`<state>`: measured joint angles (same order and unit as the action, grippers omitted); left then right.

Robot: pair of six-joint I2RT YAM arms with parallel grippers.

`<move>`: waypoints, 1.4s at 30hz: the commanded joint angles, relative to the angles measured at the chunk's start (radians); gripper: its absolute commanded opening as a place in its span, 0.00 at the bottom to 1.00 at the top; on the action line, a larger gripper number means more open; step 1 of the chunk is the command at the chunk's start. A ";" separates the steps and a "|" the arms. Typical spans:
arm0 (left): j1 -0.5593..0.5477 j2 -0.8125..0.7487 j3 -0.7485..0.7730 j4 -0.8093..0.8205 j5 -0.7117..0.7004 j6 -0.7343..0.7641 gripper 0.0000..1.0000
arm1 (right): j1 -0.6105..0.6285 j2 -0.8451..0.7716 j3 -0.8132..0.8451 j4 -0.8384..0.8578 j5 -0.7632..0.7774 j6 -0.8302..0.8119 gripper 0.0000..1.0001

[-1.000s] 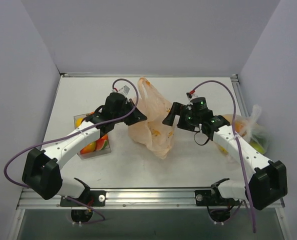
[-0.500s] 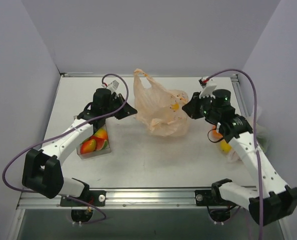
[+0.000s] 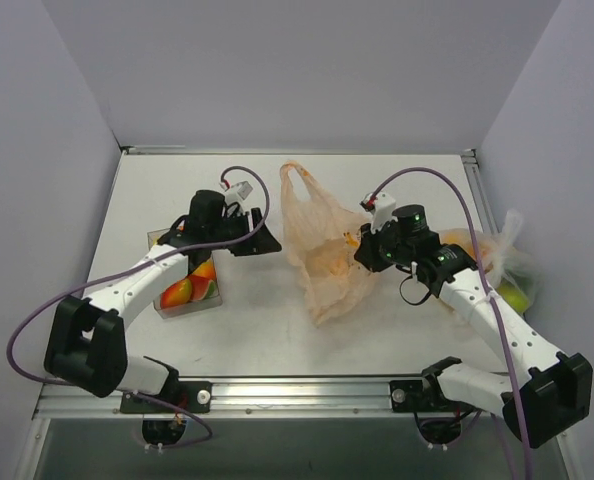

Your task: Place the fake fruits into the plastic bag and tie a complex knot

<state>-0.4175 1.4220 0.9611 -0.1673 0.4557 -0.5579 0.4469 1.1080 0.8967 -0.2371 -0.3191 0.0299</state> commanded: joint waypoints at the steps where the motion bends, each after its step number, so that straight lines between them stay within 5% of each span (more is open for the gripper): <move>1: 0.041 -0.197 -0.005 -0.030 0.103 0.140 0.77 | 0.010 -0.027 0.031 0.030 0.023 -0.018 0.00; 5: 0.158 -0.340 0.027 -0.214 0.092 0.394 0.93 | 0.015 -0.023 0.045 0.022 0.020 -0.015 0.00; 10: 0.249 -0.388 0.162 -0.551 -0.061 0.769 0.96 | 0.012 -0.042 0.044 0.005 0.011 -0.002 0.00; 14: 0.313 -0.417 0.143 -0.623 -0.104 1.009 0.97 | 0.012 -0.040 0.041 0.007 0.003 0.001 0.00; 26: 0.371 -0.115 0.246 -0.617 -0.210 1.259 0.97 | 0.004 -0.020 0.056 0.001 -0.026 0.005 0.00; 42: 0.381 0.092 0.220 -0.515 -0.310 1.336 0.95 | 0.001 0.004 0.070 -0.005 -0.037 0.004 0.00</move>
<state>-0.0444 1.4899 1.1732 -0.7341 0.1631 0.7483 0.4522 1.1057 0.9241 -0.2440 -0.3397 0.0288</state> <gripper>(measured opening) 0.966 0.028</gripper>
